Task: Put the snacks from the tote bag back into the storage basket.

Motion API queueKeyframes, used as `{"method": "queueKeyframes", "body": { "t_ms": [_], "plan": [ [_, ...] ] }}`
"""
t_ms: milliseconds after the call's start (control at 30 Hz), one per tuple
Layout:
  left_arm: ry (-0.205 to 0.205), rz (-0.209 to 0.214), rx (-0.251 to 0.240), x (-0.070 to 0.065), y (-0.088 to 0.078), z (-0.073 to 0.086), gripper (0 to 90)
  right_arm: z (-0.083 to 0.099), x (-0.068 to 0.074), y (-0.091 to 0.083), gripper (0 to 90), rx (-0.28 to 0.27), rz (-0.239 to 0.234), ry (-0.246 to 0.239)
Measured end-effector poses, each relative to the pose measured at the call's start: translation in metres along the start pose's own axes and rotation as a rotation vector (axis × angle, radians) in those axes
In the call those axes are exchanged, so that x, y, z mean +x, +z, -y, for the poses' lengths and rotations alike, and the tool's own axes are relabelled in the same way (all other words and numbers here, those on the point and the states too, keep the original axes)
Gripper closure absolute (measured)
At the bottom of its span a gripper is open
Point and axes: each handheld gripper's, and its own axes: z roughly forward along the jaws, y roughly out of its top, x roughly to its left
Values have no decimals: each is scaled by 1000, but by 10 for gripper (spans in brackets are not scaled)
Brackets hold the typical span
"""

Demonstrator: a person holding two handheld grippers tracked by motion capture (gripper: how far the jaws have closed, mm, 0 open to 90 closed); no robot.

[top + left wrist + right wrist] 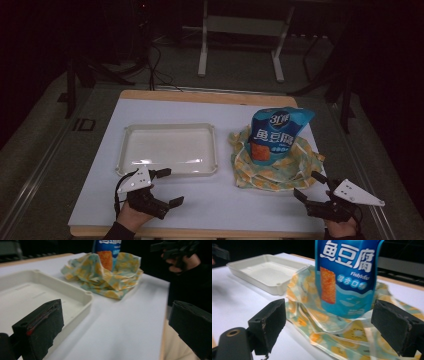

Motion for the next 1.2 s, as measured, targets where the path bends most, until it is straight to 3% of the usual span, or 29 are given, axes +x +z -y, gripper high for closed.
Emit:
{"method": "queueKeyframes", "body": {
  "t_ms": [167,633,1200],
  "plan": [
    [-24,13,-9,1,2,-3,4,-2,-1,-2,107,-3,-25,-9],
    [6,31,-40,-2,7,-17,4,-13,-8,-2,105,-6,-102,5],
    [21,38,-39,4,28,-38,5,-26,-17,8,129,-4,-102,-17]
  ]
}}
